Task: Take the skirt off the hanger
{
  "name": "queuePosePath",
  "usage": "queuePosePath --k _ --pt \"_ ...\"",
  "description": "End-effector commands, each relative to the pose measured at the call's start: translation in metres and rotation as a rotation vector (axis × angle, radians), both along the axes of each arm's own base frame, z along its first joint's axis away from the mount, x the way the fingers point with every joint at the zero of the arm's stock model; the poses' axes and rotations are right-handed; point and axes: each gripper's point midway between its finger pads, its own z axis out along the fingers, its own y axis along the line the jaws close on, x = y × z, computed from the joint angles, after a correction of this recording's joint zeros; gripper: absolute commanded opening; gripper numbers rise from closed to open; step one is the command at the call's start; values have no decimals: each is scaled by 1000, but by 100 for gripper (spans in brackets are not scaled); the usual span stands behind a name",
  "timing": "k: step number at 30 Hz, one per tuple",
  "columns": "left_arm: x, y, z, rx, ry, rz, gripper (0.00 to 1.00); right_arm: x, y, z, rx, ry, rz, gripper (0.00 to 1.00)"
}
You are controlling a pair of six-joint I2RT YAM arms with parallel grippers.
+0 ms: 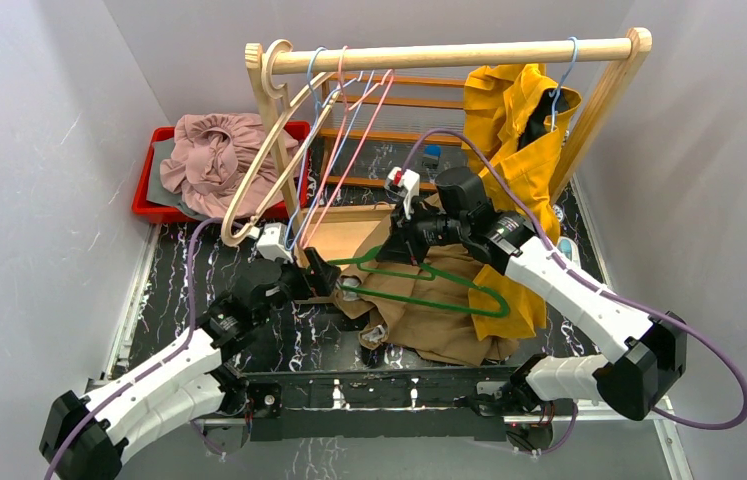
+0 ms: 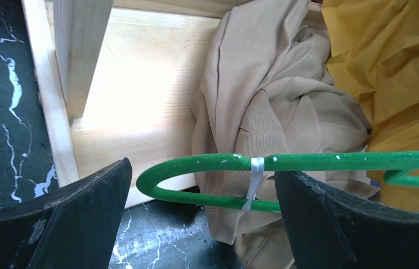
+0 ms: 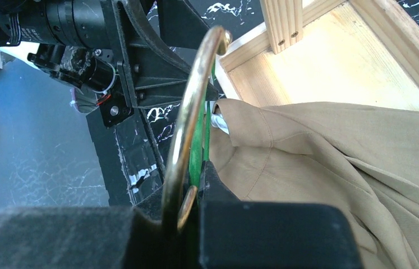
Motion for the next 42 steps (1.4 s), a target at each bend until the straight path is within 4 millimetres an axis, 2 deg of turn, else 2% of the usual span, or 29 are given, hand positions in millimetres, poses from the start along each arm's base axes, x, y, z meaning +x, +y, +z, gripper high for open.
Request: queuePosePath --k 1,5,8,10,11,12,16,19,22,30,33,39,42 --pt "15 8 25 40 -79 52 96 -13 16 37 93 -33 90 0" --pt "15 3 28 52 -100 14 76 -17 19 39 87 -42 94 0" --pt "13 5 27 51 -92 13 50 -15 19 46 96 -63 75 0" --pt "11 8 26 48 -100 21 40 -16 19 49 102 -69 77 0" --pt "11 9 27 49 -108 21 27 -16 18 50 102 -71 78 0" --pt "10 10 29 51 -116 21 20 -16 18 50 97 -73 74 0" --pt "8 14 30 65 -123 18 16 -15 15 45 71 -77 64 0" --pt "6 13 31 56 -124 11 18 -13 13 47 72 -84 47 0" --pt "4 11 29 56 -117 -7 31 -12 12 47 72 -85 28 0" --pt "-7 3 34 39 -102 -77 78 -4 1 45 48 -87 -70 0" --pt "-11 2 32 45 -80 -93 80 3 -7 45 21 -100 -134 0" --pt "-11 17 25 42 -56 -10 74 3 -15 50 12 -113 -167 0" --pt "-15 14 25 20 -61 -31 80 5 -21 58 12 -131 -199 0"
